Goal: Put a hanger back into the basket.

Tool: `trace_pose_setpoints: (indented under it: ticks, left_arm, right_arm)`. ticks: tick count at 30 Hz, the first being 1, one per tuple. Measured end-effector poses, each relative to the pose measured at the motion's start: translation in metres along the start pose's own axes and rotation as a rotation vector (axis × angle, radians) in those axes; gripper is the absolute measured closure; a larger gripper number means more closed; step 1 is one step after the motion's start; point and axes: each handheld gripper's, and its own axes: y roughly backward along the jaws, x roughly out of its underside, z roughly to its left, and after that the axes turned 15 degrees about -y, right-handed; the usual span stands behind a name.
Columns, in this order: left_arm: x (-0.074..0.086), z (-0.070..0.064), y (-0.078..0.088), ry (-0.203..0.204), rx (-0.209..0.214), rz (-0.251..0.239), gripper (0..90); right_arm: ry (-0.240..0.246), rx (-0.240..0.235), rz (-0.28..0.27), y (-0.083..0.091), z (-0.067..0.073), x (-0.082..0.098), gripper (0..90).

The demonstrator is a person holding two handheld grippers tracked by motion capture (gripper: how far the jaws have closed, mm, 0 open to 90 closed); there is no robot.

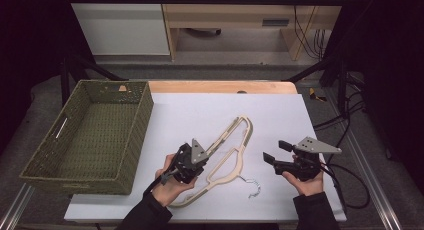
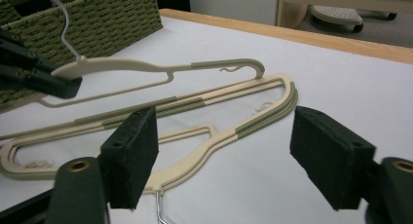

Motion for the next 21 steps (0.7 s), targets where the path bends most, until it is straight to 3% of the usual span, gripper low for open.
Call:
trace_pose_setpoints:
  ticks: [3, 8, 10, 15, 21]
  left_arm:
    - [0.009, 0.012, 0.003, 0.014, -0.039, 0.013, 85.4]
    - [0.018, 0.028, 0.019, 0.054, -0.047, -0.023, 85.7]
    - [0.021, 0.032, 0.027, 0.068, -0.06, -0.041, 85.7]
    - [0.026, 0.043, 0.049, 0.116, -0.075, -0.112, 85.7]
    - [0.03, 0.056, 0.078, 0.133, -0.068, -0.174, 85.7]
  right_arm:
    - [-0.006, 0.001, 0.0, -0.002, 0.0, 0.001, 20.9]
    - [-0.024, -0.005, -0.003, -0.001, -0.005, 0.004, 19.1]
    - [-0.045, -0.003, -0.013, 0.0, -0.005, 0.004, 17.9]
    - [-0.039, -0.007, -0.028, 0.001, -0.005, 0.004, 14.8]
    - [-0.041, -0.004, -0.034, 0.002, -0.005, 0.004, 10.4]
